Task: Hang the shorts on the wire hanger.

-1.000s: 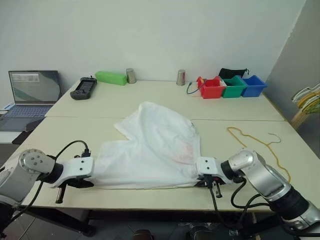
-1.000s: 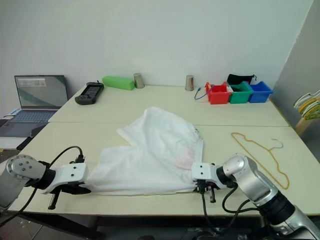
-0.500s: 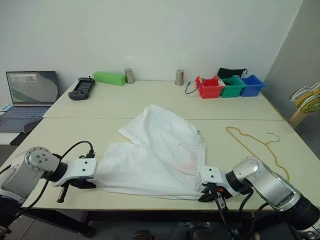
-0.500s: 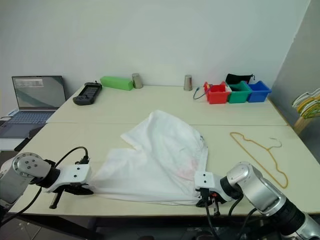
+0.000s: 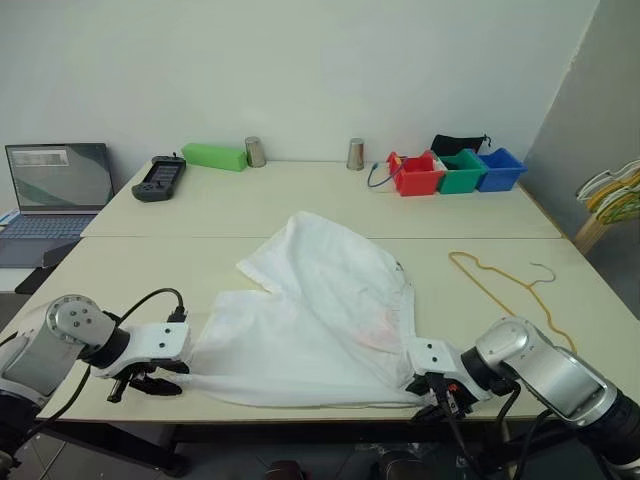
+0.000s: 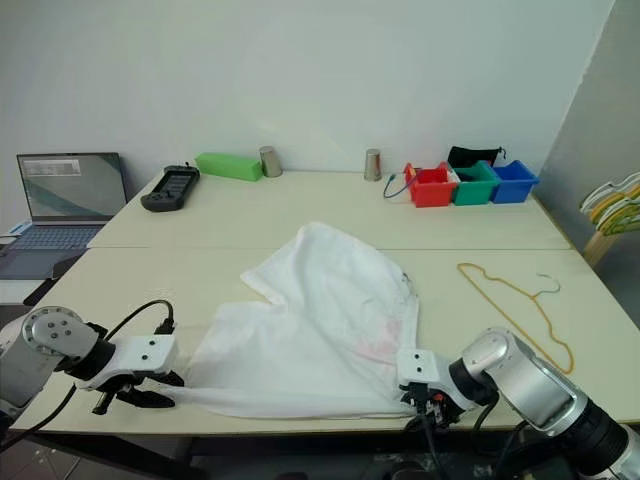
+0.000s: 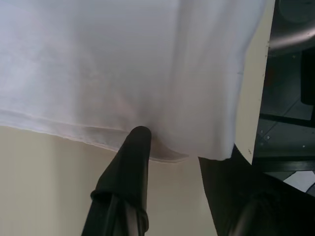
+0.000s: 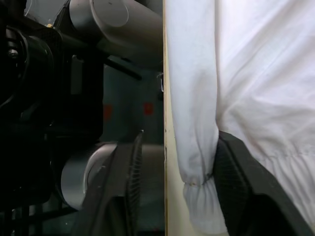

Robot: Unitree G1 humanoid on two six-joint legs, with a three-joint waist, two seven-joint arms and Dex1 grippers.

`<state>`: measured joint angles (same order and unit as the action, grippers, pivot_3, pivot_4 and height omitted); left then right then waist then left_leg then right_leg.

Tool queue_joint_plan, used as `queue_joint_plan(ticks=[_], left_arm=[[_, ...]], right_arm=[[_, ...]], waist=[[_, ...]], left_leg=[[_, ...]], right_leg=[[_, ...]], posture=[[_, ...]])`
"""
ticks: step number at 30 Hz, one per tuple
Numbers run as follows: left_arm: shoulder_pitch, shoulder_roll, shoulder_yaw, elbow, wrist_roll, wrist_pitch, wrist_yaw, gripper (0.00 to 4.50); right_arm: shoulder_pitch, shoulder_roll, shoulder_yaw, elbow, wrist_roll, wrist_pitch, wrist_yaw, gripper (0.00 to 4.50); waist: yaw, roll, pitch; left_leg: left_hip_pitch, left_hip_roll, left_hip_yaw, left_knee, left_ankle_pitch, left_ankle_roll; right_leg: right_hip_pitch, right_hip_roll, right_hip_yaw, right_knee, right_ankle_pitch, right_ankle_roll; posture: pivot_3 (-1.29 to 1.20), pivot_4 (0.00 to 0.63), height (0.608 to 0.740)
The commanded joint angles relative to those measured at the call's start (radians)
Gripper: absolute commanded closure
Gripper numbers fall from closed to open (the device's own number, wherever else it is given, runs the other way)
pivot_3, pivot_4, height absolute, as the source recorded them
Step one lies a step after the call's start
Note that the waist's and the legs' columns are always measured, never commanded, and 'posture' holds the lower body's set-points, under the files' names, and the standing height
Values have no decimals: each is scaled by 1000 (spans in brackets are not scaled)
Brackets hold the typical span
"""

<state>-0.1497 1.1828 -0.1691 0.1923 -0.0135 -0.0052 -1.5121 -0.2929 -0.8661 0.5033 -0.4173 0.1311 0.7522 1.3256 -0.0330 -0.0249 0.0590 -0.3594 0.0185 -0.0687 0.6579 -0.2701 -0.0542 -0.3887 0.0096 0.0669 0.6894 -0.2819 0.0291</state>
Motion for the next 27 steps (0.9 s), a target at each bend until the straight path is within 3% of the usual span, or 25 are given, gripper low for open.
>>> queue_joint_plan(ticks=[1,7,10,14,19,24,27], left_arm=[[19,50,45,-42,-62,16,-64,1858],[-2,60,44,-63,-83,22,-93,724],[-55,41,22,-88,-112,62,-101,81],[-176,0,21,-176,-304,286,-102,31],[-412,-167,31,-278,-482,608,-45,31],[-553,-335,41,-348,-592,808,93,31],[-625,-556,-16,-252,-444,642,312,31]], right_arm=[[-47,-46,-57,-52,51,21,29,1398],[-92,-65,-119,-106,106,83,-1,40],[-118,-55,-140,-131,133,147,-41,0],[-125,-73,-240,-141,182,246,-101,0],[-113,-83,-427,-70,186,373,-253,0],[-88,-97,-546,43,140,390,-400,0],[-131,-123,-553,287,26,273,-536,0]], waist=[[-2,1,1],[-2,2,4],[-5,2,4],[-11,3,6],[-35,2,6],[-93,2,6],[-133,3,5]], left_leg=[[0,0,0,0,0,0],[0,3,0,0,0,0],[0,6,1,0,0,-1],[-1,7,1,0,0,-1],[-3,5,1,2,0,-1],[-5,3,1,2,-1,0],[-5,3,3,3,-4,5]], right_leg=[[0,0,0,0,0,0],[0,2,0,0,-2,-4],[-1,5,0,-1,-3,-5],[-1,6,0,-1,-3,-5],[0,6,2,-2,2,3],[1,6,5,-8,4,6],[1,6,7,-9,4,6]], posture=[[-23,8,740],[-52,6,740],[-80,5,740],[-123,3,740],[-193,1,740],[-254,1,740],[-304,1,740]])
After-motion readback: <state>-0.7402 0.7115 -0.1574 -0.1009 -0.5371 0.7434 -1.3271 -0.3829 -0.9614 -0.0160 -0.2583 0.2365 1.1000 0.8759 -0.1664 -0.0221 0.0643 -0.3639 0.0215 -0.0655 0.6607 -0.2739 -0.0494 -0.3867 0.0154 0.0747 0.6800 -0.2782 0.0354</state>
